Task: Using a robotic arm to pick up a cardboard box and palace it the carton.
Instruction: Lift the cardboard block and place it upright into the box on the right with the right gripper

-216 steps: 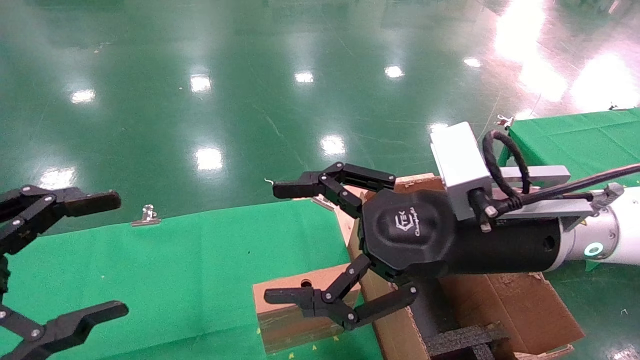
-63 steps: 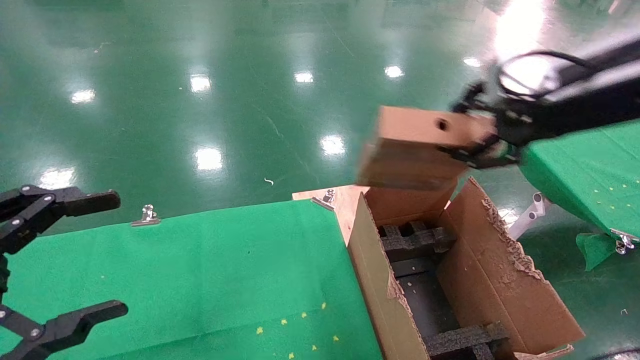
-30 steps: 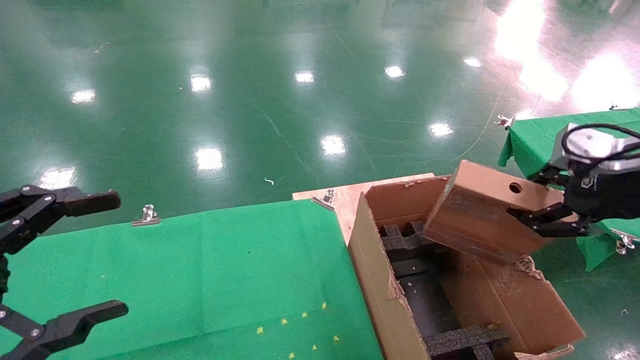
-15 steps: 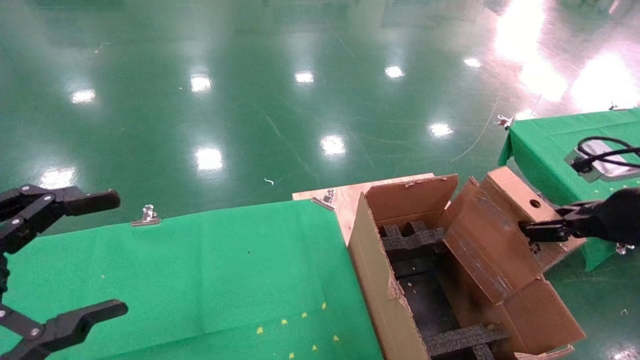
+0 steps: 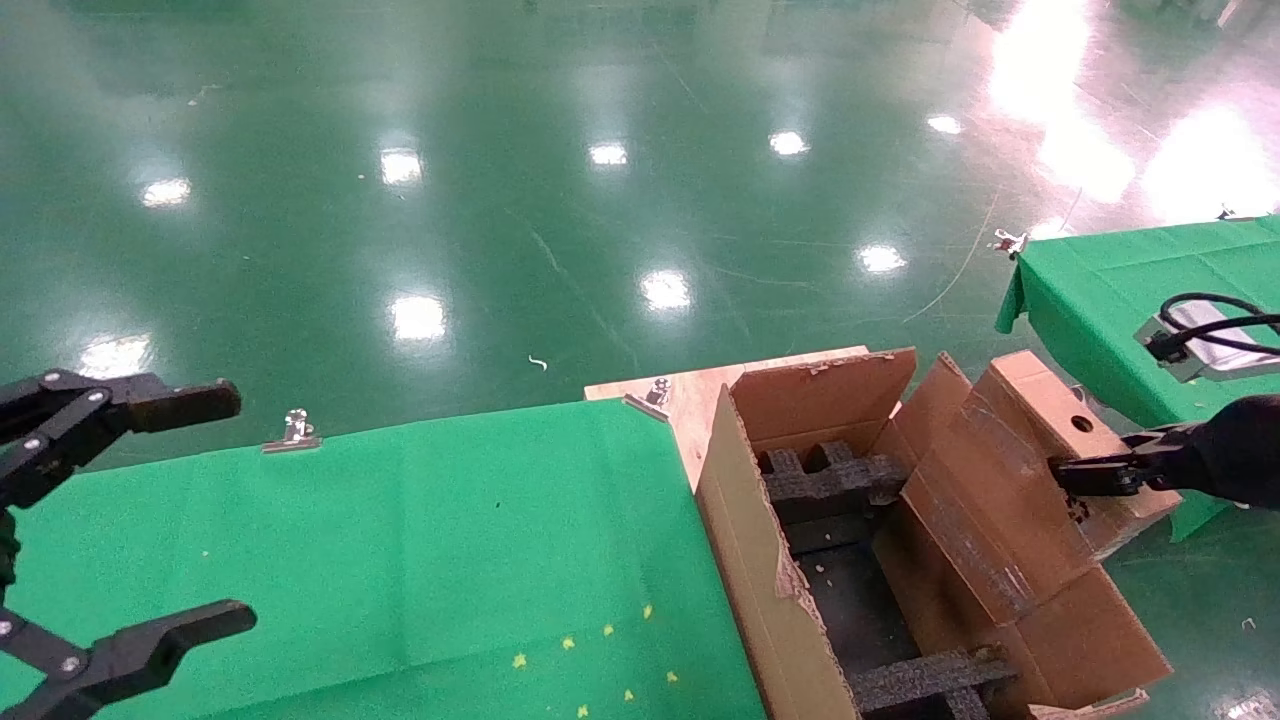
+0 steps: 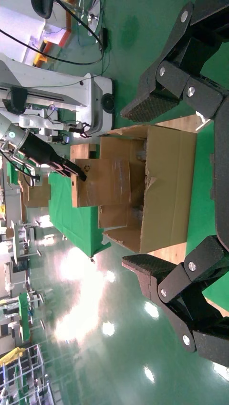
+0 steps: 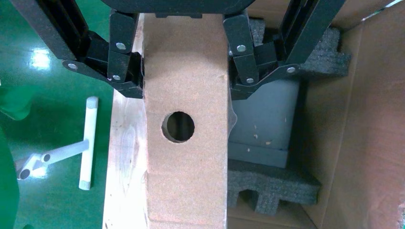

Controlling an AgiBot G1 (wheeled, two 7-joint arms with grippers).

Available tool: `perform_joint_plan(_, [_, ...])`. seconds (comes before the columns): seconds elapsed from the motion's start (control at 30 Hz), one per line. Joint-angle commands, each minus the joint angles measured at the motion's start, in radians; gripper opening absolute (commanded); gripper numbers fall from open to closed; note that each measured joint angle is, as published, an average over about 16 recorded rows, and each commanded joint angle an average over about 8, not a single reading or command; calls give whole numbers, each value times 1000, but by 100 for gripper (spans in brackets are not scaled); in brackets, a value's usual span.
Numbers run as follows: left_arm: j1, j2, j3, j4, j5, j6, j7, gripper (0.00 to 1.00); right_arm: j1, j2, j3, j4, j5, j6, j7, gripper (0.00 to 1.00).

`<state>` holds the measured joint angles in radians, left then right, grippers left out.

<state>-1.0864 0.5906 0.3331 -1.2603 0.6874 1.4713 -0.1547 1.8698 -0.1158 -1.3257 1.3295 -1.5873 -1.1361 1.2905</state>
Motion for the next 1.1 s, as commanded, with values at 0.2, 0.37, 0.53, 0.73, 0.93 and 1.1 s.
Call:
perform_joint_plan(0.2, [0, 0, 0, 0, 0, 0, 0, 100, -23, -32, -20, 1, -45, 27, 109, 0])
perform_joint_plan(0.37, [0, 0, 0, 0, 0, 0, 0, 100, -45, -72, -42, 14, -120, 52, 233, 0])
perform_joint_plan(0.53, [0, 0, 0, 0, 0, 0, 0, 100, -69, -116, -63, 19, -190, 81, 317, 0])
perform_joint_plan(0.73, [0, 0, 0, 0, 0, 0, 0, 100, -107, -165, -90, 21, -263, 116, 405, 0])
perform_joint_plan(0.93, [0, 0, 0, 0, 0, 0, 0, 100, -144, -205, -113, 20, -327, 150, 479, 0])
perform_joint_plan(1.1, [0, 0, 0, 0, 0, 0, 0, 100, -180, -232, -131, 16, -376, 187, 535, 0])
